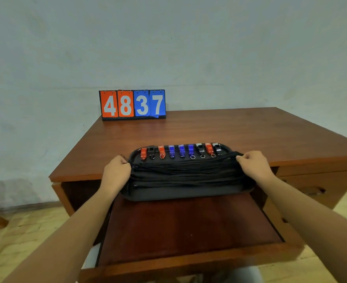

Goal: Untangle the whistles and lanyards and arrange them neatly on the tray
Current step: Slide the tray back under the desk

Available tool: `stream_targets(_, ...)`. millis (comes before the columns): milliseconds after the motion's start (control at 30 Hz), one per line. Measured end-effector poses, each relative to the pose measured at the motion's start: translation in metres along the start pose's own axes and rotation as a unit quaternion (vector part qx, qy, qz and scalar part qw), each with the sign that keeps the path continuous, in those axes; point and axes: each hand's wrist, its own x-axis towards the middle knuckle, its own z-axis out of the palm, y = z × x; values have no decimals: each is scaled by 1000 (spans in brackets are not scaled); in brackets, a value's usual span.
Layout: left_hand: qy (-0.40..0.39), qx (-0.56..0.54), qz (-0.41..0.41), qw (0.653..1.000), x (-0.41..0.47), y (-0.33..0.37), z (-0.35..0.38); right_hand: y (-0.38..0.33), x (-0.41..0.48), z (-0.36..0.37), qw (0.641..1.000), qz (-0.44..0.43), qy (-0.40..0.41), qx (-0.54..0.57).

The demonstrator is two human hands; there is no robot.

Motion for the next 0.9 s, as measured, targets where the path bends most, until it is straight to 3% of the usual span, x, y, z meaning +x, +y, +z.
stream_targets(433,-20,-16,4,1000,-96,-17,-10,51,-75,-20,999,-4,-14,31)
stream_targets(900,-44,13,-29,999,-104,-69,13,75,-94,26,997,40,-59,44)
